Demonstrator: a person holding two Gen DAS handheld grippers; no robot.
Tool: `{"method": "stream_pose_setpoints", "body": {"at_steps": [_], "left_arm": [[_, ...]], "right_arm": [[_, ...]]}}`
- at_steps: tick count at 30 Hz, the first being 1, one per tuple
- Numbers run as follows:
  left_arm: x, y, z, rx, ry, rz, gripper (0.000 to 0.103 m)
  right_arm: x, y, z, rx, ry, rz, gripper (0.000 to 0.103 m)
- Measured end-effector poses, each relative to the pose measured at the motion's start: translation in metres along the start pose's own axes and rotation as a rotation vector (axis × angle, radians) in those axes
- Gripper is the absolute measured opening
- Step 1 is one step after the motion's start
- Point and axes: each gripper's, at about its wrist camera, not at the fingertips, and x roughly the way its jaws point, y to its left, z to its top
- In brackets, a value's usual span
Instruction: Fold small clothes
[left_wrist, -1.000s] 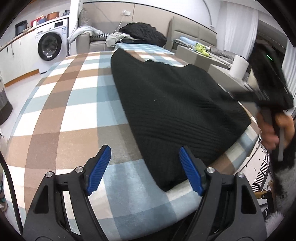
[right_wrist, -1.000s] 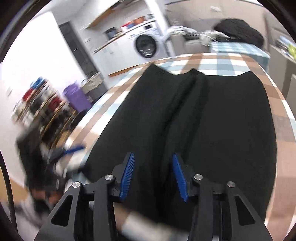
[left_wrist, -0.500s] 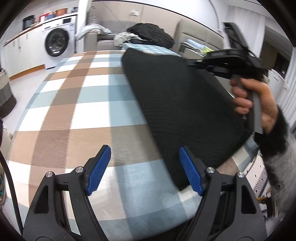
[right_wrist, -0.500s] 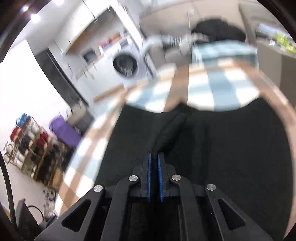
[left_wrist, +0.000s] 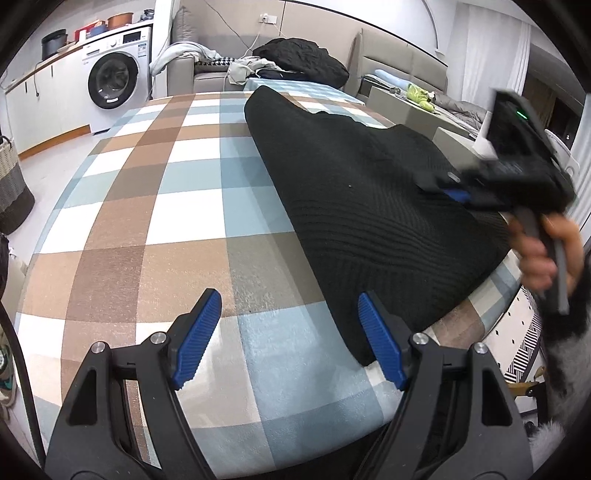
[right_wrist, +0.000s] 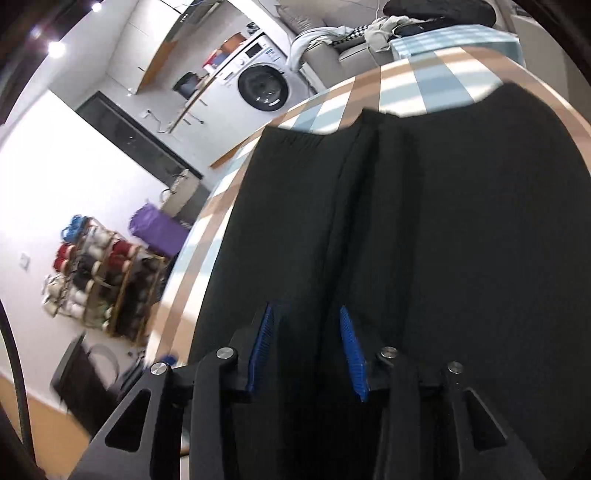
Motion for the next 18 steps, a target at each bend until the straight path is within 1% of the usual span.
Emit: {"method": "stream_pose_setpoints", "body": {"at_steps": [3,4,5,6,8,10,12,14,15,17,18], "left_arm": [[-0.002,0.0,0.0,-0.006,0.005,-0.017,0.074],[-0.003,0.0,-0.001,-0.005,0.004,-0.017,0.074],[-0.003,0.0,-0.002,-0.002,0.004,-0.011,0.074],[-0.004,0.0,-0.004,0.0,0.001,0.003,0.074],[-0.006,0.001,-0.008,-0.009,-0.003,0.021,0.074],[-0.01,0.003,-0.011,-0.02,-0.003,0.019,0.074],[-0.014,0.003,-0.014,-0.025,-0.006,0.003,0.074],[-0.016,0.0,-0.015,-0.017,-0.008,-0.016,0.074],[-0.015,-0.002,-0.015,-0.011,-0.008,-0.018,0.074],[-0.013,-0.006,-0.016,0.006,0.003,-0.019,0.074],[-0.012,-0.007,-0.017,0.012,0.007,-0.02,0.074]], "right_arm": [[-0.019,0.006,-0.034,-0.041,-0.022,-0.003,0.037],[-0.025,0.009,-0.044,-0.058,-0.037,-0.011,0.035],[-0.031,0.013,-0.053,-0.084,-0.046,-0.016,0.021],[-0.038,0.019,-0.059,-0.113,-0.059,-0.025,0.017],[-0.046,0.027,-0.065,-0.16,-0.093,-0.042,0.017],[-0.048,0.027,-0.066,-0.163,-0.087,-0.035,0.018],[-0.048,0.023,-0.069,-0.147,-0.08,-0.022,0.024],[-0.045,0.017,-0.073,-0.121,-0.058,-0.007,0.028],[-0.045,0.014,-0.076,-0.118,-0.054,0.004,0.029],[-0.042,0.013,-0.077,-0.135,-0.059,-0.004,0.028],[-0.041,0.014,-0.078,-0.149,-0.064,-0.012,0.025]]}}
